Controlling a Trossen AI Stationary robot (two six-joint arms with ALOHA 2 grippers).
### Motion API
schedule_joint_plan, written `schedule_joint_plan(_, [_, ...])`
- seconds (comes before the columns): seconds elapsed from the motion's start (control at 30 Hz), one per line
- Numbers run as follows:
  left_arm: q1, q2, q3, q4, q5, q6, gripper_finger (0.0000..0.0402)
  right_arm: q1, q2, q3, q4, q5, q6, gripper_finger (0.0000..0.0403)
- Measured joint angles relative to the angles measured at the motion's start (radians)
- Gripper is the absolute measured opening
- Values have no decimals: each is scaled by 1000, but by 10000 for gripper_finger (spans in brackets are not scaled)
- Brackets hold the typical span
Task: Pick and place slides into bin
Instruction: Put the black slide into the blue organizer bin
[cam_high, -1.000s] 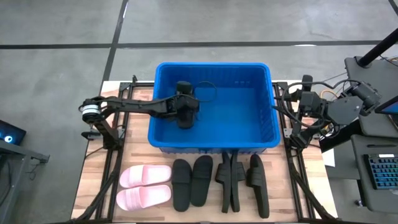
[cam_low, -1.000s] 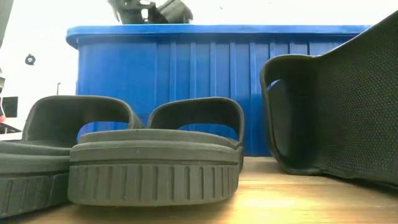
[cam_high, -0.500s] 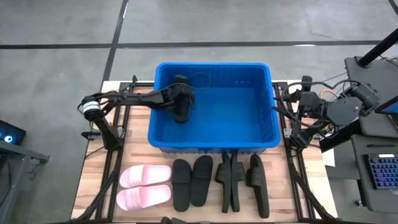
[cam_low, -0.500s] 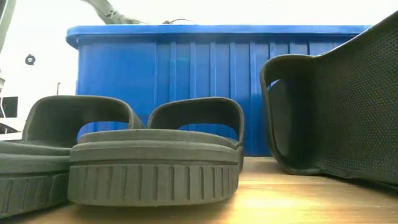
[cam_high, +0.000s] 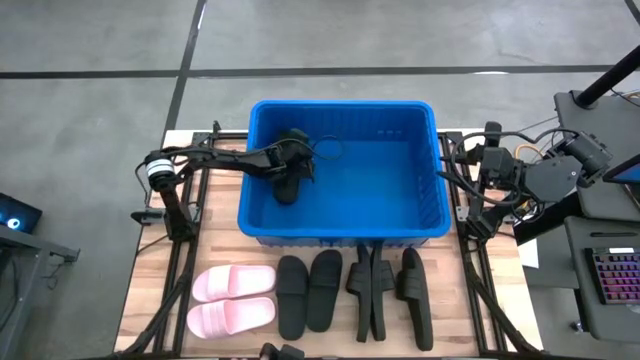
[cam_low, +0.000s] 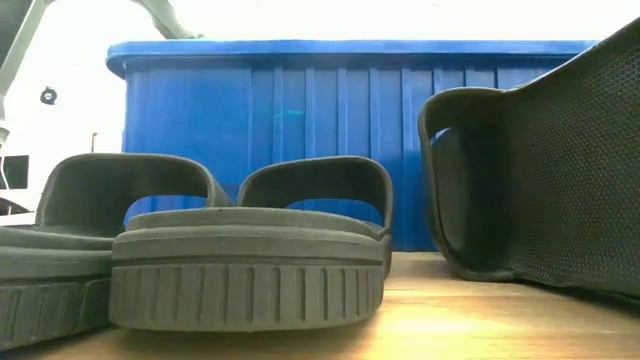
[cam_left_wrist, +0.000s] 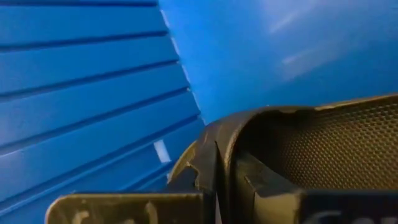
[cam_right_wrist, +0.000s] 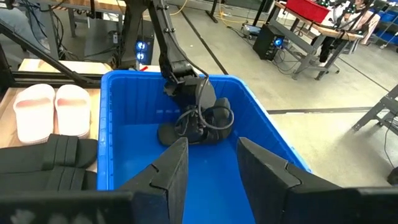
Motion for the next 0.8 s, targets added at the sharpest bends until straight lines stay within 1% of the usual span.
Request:
schedule_joint_plan(0.13, [6, 2, 0, -41, 24, 0, 0, 0, 0, 0, 0, 0, 0, 129])
schedule_joint_plan(0.4, [22, 0, -16, -38, 49, -11, 0, 0, 0, 0, 0, -1, 0, 121])
schedule_joint_plan(0.53, [25, -3, -32, -16, 89, -38, 5, 0, 0, 0, 0, -3, -1, 124])
schedule_joint_plan(0.63, [28, -2, -33, -14, 102, -101, 32, 0, 0, 0, 0, -3, -1, 127])
schedule_joint_plan(0.8, [44, 0, -35, -22, 86, -116, 110, 0, 0, 0, 0, -3, -1, 130])
